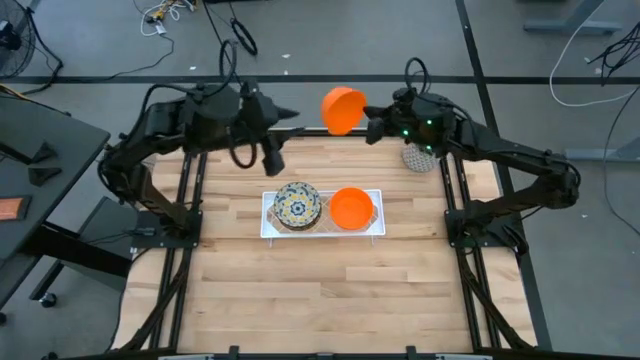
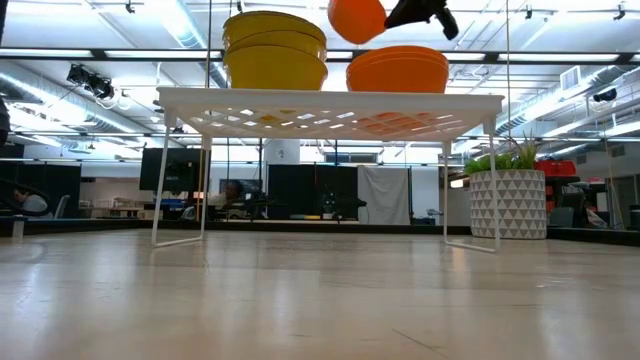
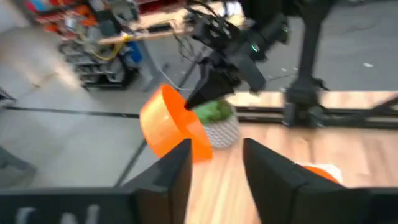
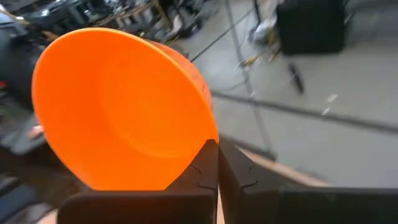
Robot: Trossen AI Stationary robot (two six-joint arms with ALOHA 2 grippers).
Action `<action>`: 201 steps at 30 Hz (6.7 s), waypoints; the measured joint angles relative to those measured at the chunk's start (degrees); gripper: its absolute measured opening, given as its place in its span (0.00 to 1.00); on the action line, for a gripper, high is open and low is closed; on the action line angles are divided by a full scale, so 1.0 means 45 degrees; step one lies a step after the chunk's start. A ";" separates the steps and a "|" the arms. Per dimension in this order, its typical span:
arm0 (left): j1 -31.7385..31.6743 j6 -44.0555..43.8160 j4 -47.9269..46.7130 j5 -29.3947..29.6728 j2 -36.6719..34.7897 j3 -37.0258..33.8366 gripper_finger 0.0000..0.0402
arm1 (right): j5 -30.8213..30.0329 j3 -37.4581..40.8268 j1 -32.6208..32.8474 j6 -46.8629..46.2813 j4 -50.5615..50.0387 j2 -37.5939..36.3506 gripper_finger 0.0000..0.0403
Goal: Pick & Place Mini bowls
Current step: Stack the orange bowl on the orange bowl on the shelf, then return to Home Position
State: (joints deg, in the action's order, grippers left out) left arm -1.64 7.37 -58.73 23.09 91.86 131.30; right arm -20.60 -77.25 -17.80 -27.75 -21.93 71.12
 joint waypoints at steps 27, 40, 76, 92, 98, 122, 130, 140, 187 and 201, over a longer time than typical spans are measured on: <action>0.1289 -0.1504 -0.0732 -0.2361 -0.2091 -0.1829 0.00 | 0.5150 0.0000 0.1975 -0.4732 -0.0909 -0.0498 0.00; 0.0849 -0.2548 0.3773 -0.3574 -0.5053 -0.7722 0.00 | 0.6164 0.0000 0.2322 -0.6364 -0.1050 -0.0498 0.00; -0.0483 -0.2855 0.2601 -0.3515 -0.7502 -1.1375 0.00 | 0.8149 -0.0009 0.1958 -0.9034 -0.8520 -0.0098 0.00; -0.0484 -0.2810 0.2373 -0.3516 -0.7501 -1.1375 0.00 | 0.8154 -0.0005 0.1545 -0.8155 -0.8977 0.1039 0.00; -0.0484 -0.2806 0.2359 -0.3520 -0.7501 -1.1370 0.00 | 0.8171 -0.0008 0.1545 -0.8154 -0.8953 0.1142 0.00; -0.0483 -0.2884 0.2412 -0.3423 -0.7501 -1.1365 0.01 | 0.8494 -0.0005 0.1549 -0.8072 -0.8580 0.1028 0.31; -0.0474 -0.3065 0.2426 -0.3414 -0.7501 -1.1360 0.01 | 0.7807 -0.0005 0.1697 -0.6838 -0.6849 0.0806 0.29; -0.0474 -0.3169 0.2504 -0.3384 -0.7501 -1.1360 0.01 | 0.5177 -0.0005 0.2793 -0.3115 -0.4433 0.0473 0.05; -0.0474 -0.3127 0.2533 -0.3048 -0.7501 -1.1360 0.03 | 0.2150 0.0005 0.4323 0.4183 -0.3275 -0.1813 0.00; -0.0474 -0.3131 0.2533 -0.3049 -0.7501 -1.1360 0.03 | 0.2136 0.0005 0.4459 0.4620 -0.3576 -0.2023 0.00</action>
State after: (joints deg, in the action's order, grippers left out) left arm -3.77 -6.72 -47.33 9.37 58.11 80.18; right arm -10.98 -77.23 2.26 -6.96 -38.02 62.02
